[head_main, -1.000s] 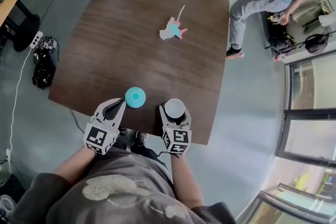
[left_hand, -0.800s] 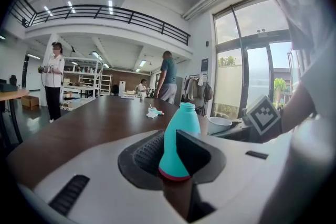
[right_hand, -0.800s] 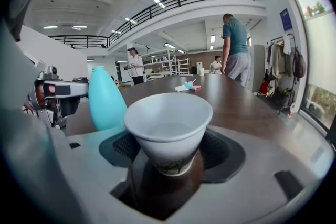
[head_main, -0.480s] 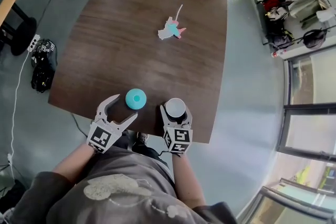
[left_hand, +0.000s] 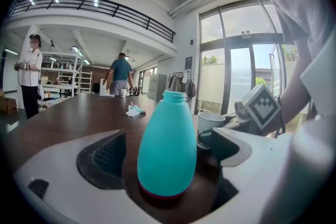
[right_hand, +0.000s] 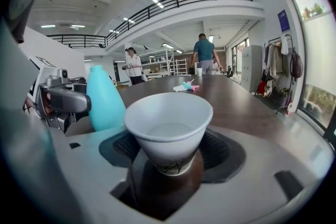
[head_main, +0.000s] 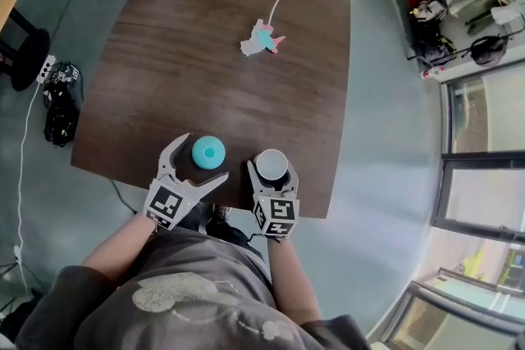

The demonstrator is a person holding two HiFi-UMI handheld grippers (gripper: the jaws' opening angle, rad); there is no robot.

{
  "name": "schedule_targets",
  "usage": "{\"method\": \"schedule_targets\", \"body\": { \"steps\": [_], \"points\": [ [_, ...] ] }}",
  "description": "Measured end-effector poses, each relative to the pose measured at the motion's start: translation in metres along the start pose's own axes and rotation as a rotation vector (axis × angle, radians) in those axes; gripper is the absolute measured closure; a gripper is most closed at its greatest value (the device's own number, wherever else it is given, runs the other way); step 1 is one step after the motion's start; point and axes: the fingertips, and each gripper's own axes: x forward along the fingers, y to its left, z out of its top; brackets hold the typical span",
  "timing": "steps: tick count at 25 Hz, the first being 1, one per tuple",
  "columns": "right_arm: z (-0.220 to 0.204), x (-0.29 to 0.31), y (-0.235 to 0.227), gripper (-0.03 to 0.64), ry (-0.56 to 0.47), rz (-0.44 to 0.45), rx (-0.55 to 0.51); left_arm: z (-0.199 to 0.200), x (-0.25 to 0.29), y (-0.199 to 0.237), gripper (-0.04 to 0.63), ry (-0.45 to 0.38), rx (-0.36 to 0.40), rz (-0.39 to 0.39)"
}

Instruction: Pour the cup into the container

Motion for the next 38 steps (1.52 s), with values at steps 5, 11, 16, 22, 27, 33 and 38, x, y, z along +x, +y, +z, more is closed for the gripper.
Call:
{"method": "schedule_targets", "body": {
  "steps": [5,11,16,22,27,33,38],
  "points": [
    [0.001,-0.001,0.000,0.298,0.001,-0.001,0.001,-0.001,0.013,0.003,0.103,-0.004,0.025,-0.005],
    [0.000,0.001,0.000,0.297,-0.001,-0.004,0.004,-0.002,0.022,-0.001,0.103,-0.004,0.058,-0.036],
    [0.000,0.000,-0.001,0.297,-0.001,-0.008,0.007,-0.008,0.026,-0.001,0.103,0.019,0.068,-0.019],
    [0.000,0.001,0.000,0.296,0.001,-0.008,0.006,-0.011,0.030,-0.001,0.104,0.036,0.097,-0.010],
    [0.000,0.001,-0.001,0.297,0.000,-0.008,0.009,-0.011,0.032,0.000,0.104,0.042,0.094,-0.009],
    [0.001,0.000,0.000,0.296,-0.005,-0.002,0.011,-0.008,0.033,0.001,0.106,0.041,0.094,-0.016],
    [0.000,0.001,-0.001,0.298,-0.003,-0.001,0.011,-0.009,0.035,0.001,0.138,0.045,0.094,-0.016]
  ]
}}
